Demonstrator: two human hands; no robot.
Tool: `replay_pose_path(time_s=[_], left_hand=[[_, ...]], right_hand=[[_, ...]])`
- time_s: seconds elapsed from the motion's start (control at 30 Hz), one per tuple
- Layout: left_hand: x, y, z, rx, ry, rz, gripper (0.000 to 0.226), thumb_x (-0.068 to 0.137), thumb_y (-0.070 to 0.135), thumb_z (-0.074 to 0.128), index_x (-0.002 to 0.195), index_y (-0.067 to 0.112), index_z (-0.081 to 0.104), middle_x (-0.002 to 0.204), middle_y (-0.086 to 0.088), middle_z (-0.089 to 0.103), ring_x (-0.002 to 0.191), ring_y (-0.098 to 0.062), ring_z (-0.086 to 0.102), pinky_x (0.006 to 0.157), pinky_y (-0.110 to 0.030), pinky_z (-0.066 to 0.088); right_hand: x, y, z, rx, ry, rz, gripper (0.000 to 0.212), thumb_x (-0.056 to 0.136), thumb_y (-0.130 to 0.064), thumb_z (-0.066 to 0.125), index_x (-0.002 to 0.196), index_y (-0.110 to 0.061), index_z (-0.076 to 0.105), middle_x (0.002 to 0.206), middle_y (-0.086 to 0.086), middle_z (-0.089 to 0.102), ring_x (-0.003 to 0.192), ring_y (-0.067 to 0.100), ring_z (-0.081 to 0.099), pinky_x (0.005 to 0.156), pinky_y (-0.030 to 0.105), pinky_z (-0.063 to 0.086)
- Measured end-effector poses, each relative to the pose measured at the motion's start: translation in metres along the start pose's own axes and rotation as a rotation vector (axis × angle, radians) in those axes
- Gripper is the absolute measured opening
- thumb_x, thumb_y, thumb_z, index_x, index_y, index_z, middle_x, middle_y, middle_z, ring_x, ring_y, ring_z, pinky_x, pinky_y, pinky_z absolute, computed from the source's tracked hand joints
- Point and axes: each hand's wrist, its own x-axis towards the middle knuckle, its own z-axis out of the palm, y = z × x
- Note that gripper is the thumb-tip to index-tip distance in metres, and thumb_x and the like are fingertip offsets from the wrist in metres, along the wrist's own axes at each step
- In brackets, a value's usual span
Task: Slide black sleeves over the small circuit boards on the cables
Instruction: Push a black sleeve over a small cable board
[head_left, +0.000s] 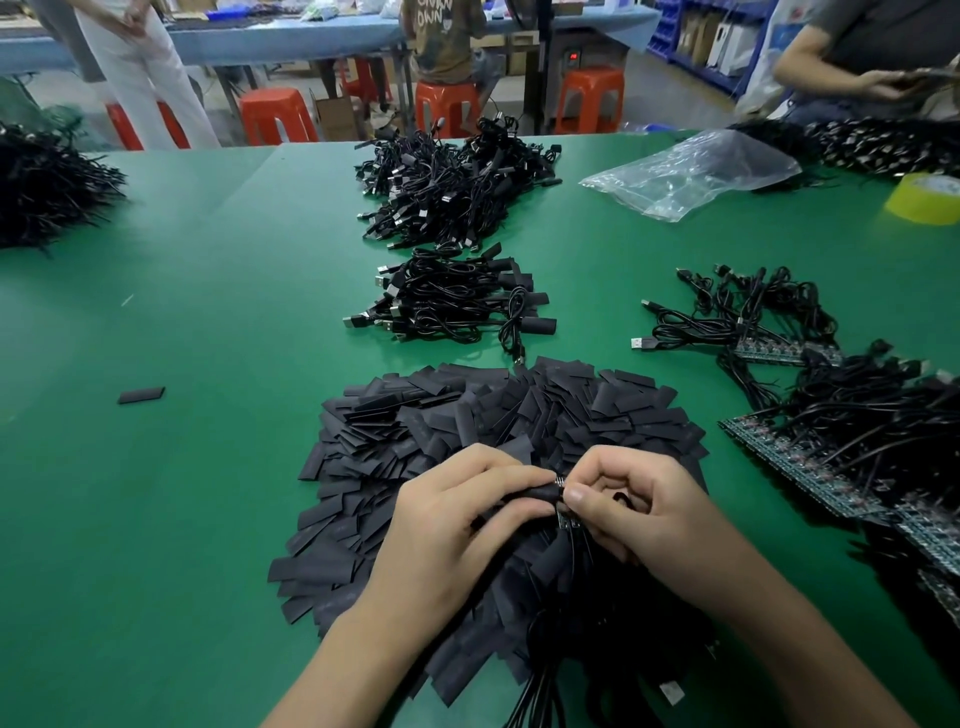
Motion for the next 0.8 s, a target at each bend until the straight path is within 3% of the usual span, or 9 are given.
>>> replay_pose_path(time_s=[0.2, 0.4, 0.5, 0.63, 0.8], left_hand=[[-0.0017, 0.0002, 0.0014, -0.001, -0.007, 0.012, 0.017, 0.094, 0.022, 0.076, 0.11, 0.016, 0.078, 0.102, 0.01, 0.068, 0.093, -0.002, 0.066, 0.082, -0.015, 0.05], [0.0038, 0.0073, 0.0006, 0.063, 0.208, -0.087, 0.037, 0.082, 0.026, 0.088, 0.113, 0.011, 0.076, 0.099, 0.005, 0.07, 0.092, -0.005, 0.067, 0.087, -0.012, 0.046], [0.0031, 0.0084, -0.0011, 0.07, 0.273, -0.127, 0.031, 0.081, 0.022, 0.088, 0.107, 0.009, 0.077, 0.094, 0.004, 0.072, 0.089, -0.008, 0.069, 0.085, -0.016, 0.049], [0.0018, 0.0077, 0.0021, 0.06, 0.281, -0.151, 0.024, 0.08, 0.012, 0.087, 0.102, 0.007, 0.08, 0.097, 0.003, 0.075, 0.092, -0.006, 0.071, 0.086, -0.018, 0.051], [0.0041, 0.0091, 0.0024, -0.068, 0.247, -0.234, 0.025, 0.081, 0.019, 0.082, 0.105, 0.012, 0.08, 0.099, 0.007, 0.076, 0.094, -0.007, 0.072, 0.086, -0.014, 0.05]], right_hand=[[0.0001, -0.0005, 0.0006, -0.033, -0.008, -0.024, 0.018, 0.092, -0.039, 0.062, 0.084, -0.024, 0.067, 0.06, -0.011, 0.053, 0.055, 0.007, 0.047, 0.054, 0.021, 0.038], [0.0012, -0.0012, 0.0036, 0.081, 0.057, 0.008, 0.016, 0.097, -0.026, 0.062, 0.082, -0.025, 0.067, 0.064, -0.007, 0.059, 0.054, 0.009, 0.052, 0.052, 0.018, 0.041], [0.0012, -0.0033, 0.005, 0.112, 0.06, 0.017, 0.015, 0.096, -0.027, 0.061, 0.082, -0.026, 0.068, 0.067, -0.005, 0.062, 0.055, 0.01, 0.053, 0.051, 0.02, 0.042], [0.002, -0.0048, 0.0093, 0.127, 0.072, 0.016, 0.017, 0.097, -0.024, 0.062, 0.081, -0.026, 0.069, 0.066, -0.003, 0.062, 0.054, 0.01, 0.053, 0.051, 0.02, 0.042], [0.0014, -0.0035, 0.0104, 0.127, 0.084, 0.016, 0.024, 0.102, -0.013, 0.062, 0.08, -0.022, 0.068, 0.065, -0.004, 0.06, 0.053, 0.01, 0.052, 0.051, 0.02, 0.042]])
